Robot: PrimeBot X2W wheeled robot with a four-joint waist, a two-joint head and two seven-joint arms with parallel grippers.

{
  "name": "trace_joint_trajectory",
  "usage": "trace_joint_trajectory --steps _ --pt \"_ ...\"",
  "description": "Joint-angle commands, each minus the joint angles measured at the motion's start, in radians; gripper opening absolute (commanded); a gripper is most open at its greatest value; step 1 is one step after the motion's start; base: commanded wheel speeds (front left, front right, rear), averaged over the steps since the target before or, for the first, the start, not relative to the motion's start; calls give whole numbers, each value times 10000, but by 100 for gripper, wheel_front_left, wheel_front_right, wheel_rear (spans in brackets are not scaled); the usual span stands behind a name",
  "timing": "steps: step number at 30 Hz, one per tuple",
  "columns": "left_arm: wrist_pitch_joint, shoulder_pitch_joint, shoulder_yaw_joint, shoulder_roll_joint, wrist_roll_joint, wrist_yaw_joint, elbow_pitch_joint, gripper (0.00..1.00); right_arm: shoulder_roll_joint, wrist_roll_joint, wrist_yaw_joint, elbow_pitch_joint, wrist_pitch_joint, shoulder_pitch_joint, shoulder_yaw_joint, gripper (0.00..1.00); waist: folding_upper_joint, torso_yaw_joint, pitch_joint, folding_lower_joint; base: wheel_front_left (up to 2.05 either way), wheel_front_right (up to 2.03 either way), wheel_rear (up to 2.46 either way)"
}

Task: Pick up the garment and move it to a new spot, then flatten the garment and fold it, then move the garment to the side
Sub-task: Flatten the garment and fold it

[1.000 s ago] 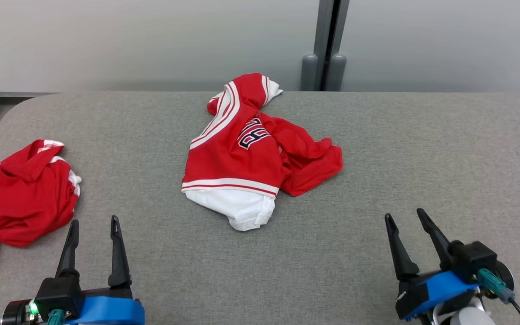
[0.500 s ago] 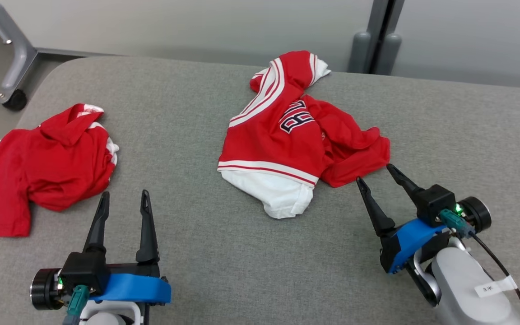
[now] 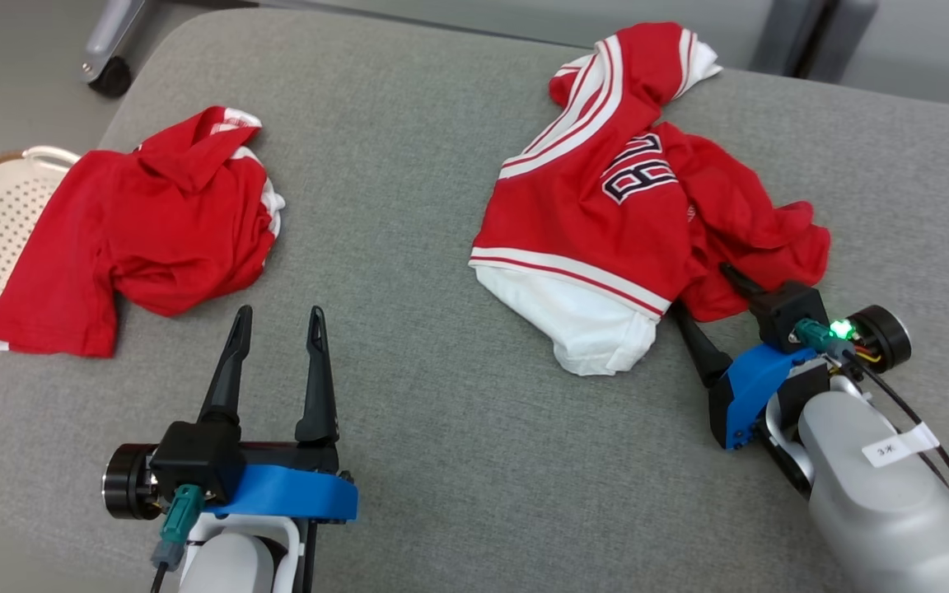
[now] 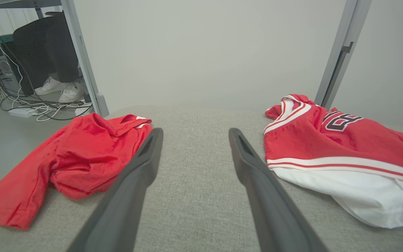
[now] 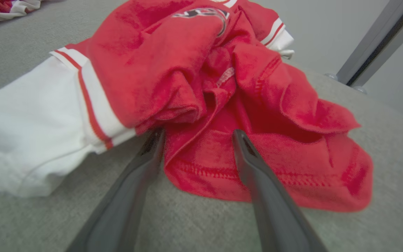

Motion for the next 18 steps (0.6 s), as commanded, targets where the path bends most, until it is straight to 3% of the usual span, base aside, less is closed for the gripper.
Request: trace_joint_trajectory --steps 1,8,9,10,14,18 --pt "-28 -172 -81 -9 -50 72 -34 100 -82 2 1 167 -29 -270 53 100 -3 214 210 -2 0 0 0" --pt "-29 -287 -306 -10 -184 198 -19 100 103 59 1 1127 -13 -909 276 100 -3 374 330 -2 0 0 0" --pt "-29 -291 -325 -10 -195 217 -9 100 142 94 1 1320 -9 -956 317 45 -3 378 326 -2 0 0 0" --pt "-29 -289 -344 -8 -192 235 7 100 193 144 1 1530 -7 -998 396 0 -3 373 317 -2 0 0 0" --pt "-29 -219 -349 -10 -172 241 62 100 224 386 1 1677 -6 -1067 537 0 -3 227 243 -2 0 0 0" --pt "-29 -114 -269 -10 -89 198 134 100 34 614 1 998 -15 -585 620 0 -3 -94 28 -2 0 0 0"
